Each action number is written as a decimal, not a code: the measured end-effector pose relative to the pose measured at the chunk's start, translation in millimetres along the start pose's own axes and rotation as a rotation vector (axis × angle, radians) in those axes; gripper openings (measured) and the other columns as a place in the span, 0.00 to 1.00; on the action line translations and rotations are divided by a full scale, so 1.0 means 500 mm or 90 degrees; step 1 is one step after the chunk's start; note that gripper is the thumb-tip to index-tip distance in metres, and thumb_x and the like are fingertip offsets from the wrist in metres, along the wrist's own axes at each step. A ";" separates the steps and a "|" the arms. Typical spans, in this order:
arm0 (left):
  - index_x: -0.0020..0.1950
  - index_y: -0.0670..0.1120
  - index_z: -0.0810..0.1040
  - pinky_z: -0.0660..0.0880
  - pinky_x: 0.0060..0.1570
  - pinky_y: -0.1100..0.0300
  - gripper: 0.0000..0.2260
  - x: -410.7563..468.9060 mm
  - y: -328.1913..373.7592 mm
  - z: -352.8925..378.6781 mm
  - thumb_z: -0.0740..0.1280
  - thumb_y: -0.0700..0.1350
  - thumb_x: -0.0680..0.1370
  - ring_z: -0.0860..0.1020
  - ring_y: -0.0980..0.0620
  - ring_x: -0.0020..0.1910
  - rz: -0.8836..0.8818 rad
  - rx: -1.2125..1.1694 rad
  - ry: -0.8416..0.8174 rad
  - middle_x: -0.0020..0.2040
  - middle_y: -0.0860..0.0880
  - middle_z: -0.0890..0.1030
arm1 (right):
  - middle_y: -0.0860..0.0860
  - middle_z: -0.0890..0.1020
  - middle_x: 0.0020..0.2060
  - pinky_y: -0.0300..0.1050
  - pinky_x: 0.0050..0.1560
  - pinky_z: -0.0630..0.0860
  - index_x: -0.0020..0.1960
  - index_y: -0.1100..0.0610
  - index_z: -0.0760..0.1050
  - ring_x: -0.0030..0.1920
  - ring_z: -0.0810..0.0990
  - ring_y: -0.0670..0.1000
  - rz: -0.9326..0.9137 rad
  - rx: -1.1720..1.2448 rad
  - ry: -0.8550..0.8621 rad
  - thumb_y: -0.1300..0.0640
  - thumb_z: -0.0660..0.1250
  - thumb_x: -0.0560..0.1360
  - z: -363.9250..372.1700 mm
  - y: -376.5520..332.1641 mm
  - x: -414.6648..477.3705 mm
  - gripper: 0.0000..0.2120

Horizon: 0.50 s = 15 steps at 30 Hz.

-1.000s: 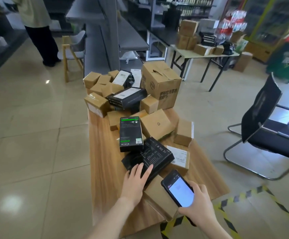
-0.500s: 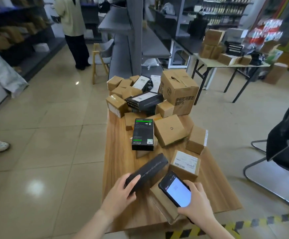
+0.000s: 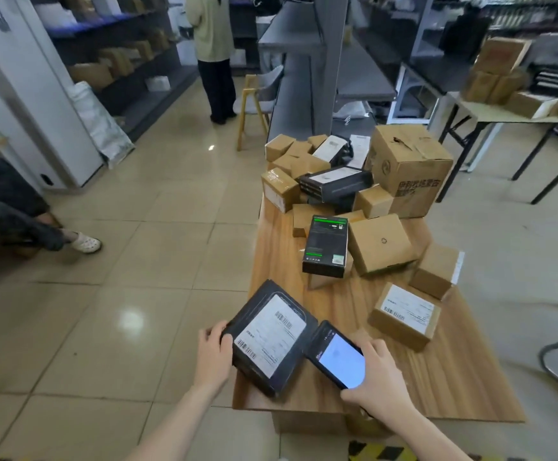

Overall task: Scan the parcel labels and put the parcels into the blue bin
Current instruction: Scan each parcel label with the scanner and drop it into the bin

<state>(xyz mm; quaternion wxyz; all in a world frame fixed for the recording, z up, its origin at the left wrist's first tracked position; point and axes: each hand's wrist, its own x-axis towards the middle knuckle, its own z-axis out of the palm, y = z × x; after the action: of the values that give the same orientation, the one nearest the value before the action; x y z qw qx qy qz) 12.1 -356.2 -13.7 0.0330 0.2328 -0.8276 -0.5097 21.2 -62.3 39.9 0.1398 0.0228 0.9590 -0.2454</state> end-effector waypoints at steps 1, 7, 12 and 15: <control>0.68 0.44 0.73 0.71 0.64 0.44 0.16 0.009 -0.003 -0.002 0.56 0.41 0.82 0.71 0.46 0.59 -0.043 -0.015 -0.014 0.59 0.46 0.67 | 0.45 0.65 0.60 0.46 0.57 0.76 0.65 0.45 0.59 0.60 0.68 0.47 0.001 -0.009 0.000 0.41 0.76 0.59 0.004 -0.003 0.001 0.41; 0.69 0.44 0.72 0.66 0.66 0.52 0.17 0.069 -0.029 -0.001 0.53 0.39 0.81 0.66 0.50 0.56 -0.085 0.045 -0.034 0.60 0.40 0.71 | 0.44 0.65 0.60 0.44 0.56 0.76 0.64 0.44 0.59 0.59 0.67 0.46 0.013 -0.038 -0.001 0.41 0.77 0.58 0.017 -0.011 0.019 0.41; 0.73 0.43 0.66 0.65 0.66 0.55 0.24 0.087 -0.030 0.017 0.67 0.42 0.77 0.67 0.49 0.60 -0.078 0.035 -0.061 0.66 0.41 0.67 | 0.44 0.65 0.59 0.45 0.56 0.76 0.68 0.45 0.60 0.60 0.67 0.45 0.012 -0.026 -0.002 0.43 0.77 0.58 0.030 -0.027 0.038 0.44; 0.76 0.47 0.59 0.60 0.72 0.52 0.39 0.068 -0.023 0.040 0.75 0.46 0.71 0.55 0.47 0.74 -0.072 0.019 -0.072 0.75 0.42 0.54 | 0.45 0.65 0.61 0.48 0.59 0.75 0.70 0.46 0.60 0.61 0.67 0.47 0.015 -0.029 -0.010 0.44 0.77 0.57 0.036 -0.039 0.050 0.46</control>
<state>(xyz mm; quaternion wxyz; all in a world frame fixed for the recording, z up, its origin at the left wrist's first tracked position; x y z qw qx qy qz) -19.9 -358.4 -39.5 -0.0464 0.2505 -0.8212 -0.5107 -0.3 -88.4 26.9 0.1506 0.0293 0.9629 -0.2219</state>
